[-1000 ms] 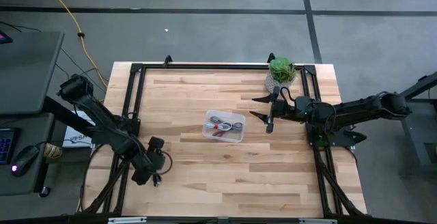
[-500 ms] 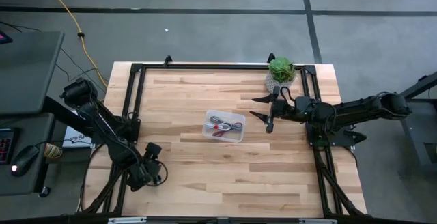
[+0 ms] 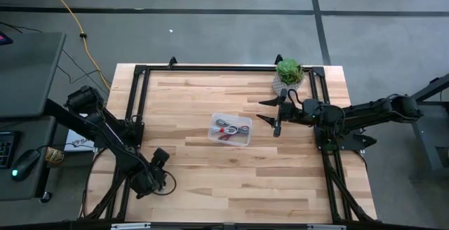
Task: Pick and place USB-C Cables
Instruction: Put the black charger cable into the transparent bin
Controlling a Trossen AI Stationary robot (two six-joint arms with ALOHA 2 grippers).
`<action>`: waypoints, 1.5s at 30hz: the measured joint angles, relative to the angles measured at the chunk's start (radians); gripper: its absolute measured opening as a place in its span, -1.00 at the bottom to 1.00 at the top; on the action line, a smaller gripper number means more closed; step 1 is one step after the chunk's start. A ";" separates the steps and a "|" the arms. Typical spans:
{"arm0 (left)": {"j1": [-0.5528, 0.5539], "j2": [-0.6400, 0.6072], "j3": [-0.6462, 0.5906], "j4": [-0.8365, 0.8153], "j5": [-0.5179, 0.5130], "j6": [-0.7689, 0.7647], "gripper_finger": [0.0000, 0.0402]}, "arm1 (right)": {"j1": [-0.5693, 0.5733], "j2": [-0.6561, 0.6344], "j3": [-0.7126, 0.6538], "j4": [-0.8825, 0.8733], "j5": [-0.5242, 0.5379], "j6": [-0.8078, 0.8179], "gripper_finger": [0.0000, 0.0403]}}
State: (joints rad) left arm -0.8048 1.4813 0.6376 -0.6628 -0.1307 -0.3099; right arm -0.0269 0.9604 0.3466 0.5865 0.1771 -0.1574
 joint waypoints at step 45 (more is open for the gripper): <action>0.040 -0.014 -0.008 0.060 0.018 0.079 -0.96 | 0.000 0.000 0.000 -0.022 0.000 0.003 0.15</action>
State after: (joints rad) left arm -0.7647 1.4673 0.6296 -0.6025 -0.1123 -0.2305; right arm -0.0269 0.9604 0.3466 0.5644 0.1769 -0.1543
